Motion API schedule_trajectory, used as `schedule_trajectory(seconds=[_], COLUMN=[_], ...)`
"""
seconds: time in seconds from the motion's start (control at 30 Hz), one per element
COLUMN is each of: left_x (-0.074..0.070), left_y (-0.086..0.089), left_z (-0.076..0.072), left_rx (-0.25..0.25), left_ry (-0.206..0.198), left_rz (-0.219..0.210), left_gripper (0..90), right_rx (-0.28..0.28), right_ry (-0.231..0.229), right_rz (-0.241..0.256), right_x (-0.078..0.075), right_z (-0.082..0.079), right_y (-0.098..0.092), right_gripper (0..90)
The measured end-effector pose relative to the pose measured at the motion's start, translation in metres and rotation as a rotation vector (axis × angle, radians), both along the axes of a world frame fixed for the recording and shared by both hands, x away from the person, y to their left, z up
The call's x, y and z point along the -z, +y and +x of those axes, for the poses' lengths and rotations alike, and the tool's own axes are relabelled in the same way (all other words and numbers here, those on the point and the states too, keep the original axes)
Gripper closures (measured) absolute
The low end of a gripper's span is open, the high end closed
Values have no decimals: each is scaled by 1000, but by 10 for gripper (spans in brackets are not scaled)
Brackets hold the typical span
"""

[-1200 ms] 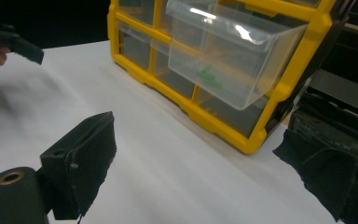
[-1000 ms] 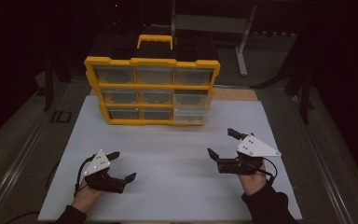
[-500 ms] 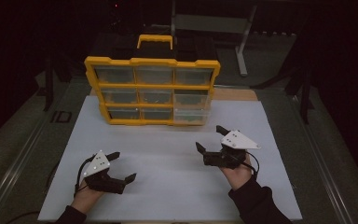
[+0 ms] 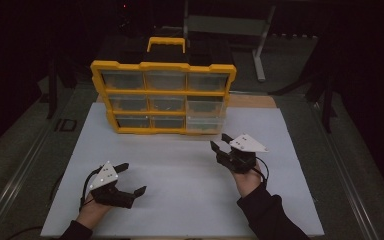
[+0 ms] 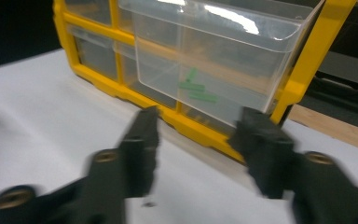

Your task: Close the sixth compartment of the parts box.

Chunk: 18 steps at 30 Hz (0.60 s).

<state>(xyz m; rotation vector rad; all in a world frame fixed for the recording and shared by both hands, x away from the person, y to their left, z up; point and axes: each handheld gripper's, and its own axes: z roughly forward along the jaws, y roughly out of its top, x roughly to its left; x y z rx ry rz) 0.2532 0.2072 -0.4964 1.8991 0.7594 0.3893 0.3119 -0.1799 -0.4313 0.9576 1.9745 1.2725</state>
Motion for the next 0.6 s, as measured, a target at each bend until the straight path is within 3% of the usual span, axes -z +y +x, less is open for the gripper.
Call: schedule_trajectory(seconds=[0.23,0.4,0.6], left_x=[0,0,1], left_y=[0,0,0], left_z=[0,0,0], left_rx=[2,1,5], left_ry=[6,5,4], left_rz=[0,0,5], left_gripper=[0,0,0], right_rx=[46,49,63], right_ry=[24,51,49], right_rz=[-34,-33,-31], right_x=[1,2,2], right_z=[12,21,28], right_y=[6,9,11], right_gripper=[886,897,897])
